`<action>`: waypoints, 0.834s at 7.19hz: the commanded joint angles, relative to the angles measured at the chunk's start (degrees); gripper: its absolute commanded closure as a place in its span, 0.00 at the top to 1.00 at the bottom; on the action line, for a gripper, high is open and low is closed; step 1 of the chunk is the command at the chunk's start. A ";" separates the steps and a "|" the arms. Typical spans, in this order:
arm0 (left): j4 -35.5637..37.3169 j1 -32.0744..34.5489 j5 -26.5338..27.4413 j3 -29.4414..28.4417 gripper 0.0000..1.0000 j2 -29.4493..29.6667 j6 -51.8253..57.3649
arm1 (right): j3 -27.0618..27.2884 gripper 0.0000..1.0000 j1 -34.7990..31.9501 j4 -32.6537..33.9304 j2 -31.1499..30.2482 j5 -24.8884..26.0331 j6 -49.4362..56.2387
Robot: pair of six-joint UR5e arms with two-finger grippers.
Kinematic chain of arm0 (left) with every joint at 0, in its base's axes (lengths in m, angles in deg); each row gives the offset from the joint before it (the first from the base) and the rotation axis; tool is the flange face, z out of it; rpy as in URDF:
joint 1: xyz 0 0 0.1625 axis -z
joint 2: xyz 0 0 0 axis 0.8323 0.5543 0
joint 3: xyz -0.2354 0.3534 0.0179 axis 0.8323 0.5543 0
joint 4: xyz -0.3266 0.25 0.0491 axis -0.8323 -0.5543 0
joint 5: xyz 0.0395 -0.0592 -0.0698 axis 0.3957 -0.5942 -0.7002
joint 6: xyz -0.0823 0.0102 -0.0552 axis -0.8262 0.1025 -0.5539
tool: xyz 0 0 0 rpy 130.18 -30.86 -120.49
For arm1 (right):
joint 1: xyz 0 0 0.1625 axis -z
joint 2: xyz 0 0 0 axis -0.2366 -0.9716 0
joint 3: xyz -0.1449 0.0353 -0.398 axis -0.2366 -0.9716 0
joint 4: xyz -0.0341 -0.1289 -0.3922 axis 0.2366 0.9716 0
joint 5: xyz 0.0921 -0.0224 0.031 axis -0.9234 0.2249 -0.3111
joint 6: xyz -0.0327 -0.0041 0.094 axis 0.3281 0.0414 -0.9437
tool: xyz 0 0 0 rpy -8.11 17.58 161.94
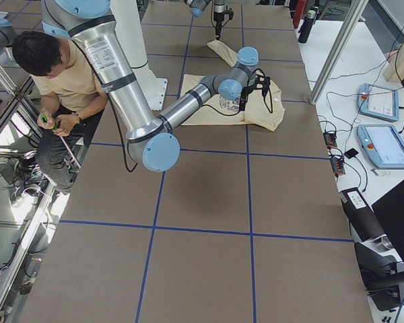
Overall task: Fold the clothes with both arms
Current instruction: 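Grasp the other sleeve cuff with the left gripper while the right gripper withdraws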
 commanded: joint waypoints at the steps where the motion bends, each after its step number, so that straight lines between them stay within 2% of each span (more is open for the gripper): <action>1: 0.09 -0.73 -0.12 -0.08 0.48 0.00 -0.08 | -0.36 0.92 0.25 -0.09 0.12 0.10 -0.09; 6: 0.09 -0.99 -0.47 -0.87 0.44 -0.18 0.01 | -0.37 0.93 0.43 0.00 0.56 0.10 -0.17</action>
